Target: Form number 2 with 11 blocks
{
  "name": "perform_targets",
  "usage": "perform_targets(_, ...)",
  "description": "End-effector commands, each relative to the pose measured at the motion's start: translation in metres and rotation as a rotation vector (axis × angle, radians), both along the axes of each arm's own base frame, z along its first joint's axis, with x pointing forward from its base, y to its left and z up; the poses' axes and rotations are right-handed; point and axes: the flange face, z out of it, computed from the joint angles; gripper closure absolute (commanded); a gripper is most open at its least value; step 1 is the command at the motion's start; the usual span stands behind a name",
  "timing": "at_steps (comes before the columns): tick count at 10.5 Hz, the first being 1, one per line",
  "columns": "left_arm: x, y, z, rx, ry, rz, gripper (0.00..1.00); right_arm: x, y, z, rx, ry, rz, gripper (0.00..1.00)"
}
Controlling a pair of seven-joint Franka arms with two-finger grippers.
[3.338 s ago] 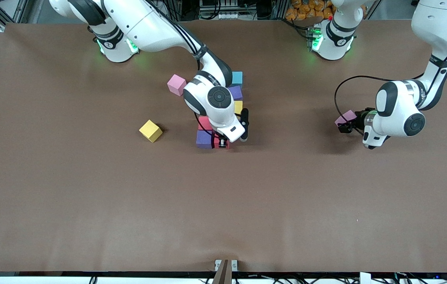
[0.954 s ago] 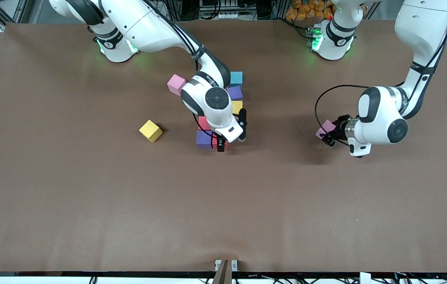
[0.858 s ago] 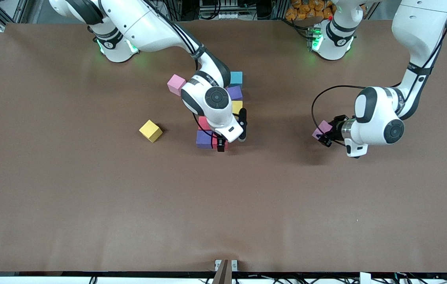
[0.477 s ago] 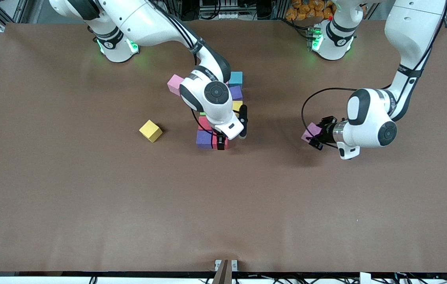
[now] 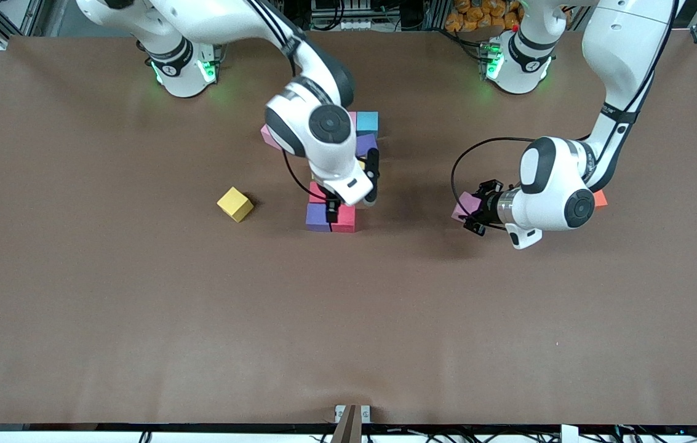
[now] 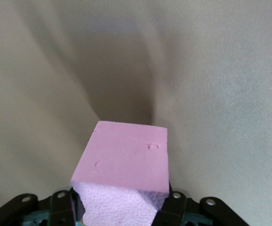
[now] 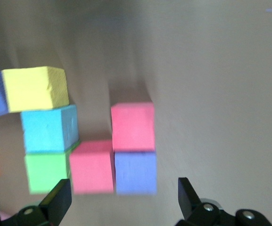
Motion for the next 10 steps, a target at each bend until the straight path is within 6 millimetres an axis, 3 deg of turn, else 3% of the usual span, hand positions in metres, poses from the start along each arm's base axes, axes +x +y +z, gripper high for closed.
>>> perform_targets(1,0.009,-0.025,0.002,0.006,0.022,0.085,0.42,-0.007,-0.081,0.037,0.009,-0.020,-0.090,0.00)
perform_targets(3,0.008,-0.061,-0.001,0.047,0.036,0.158,0.42,-0.011,-0.145,0.045,0.008,-0.047,-0.165,0.00)
perform_targets(6,0.009,-0.091,-0.002,0.075,0.022,0.256,0.42,-0.002,-0.213,0.072,0.007,-0.079,-0.276,0.00)
perform_targets(8,0.007,-0.107,-0.005,0.096,0.023,0.338,0.42,0.016,-0.263,0.099,0.010,-0.099,-0.379,0.00)
perform_targets(10,0.004,-0.120,-0.010,0.115,0.021,0.417,0.42,0.048,-0.320,0.140,0.044,-0.171,-0.496,0.00)
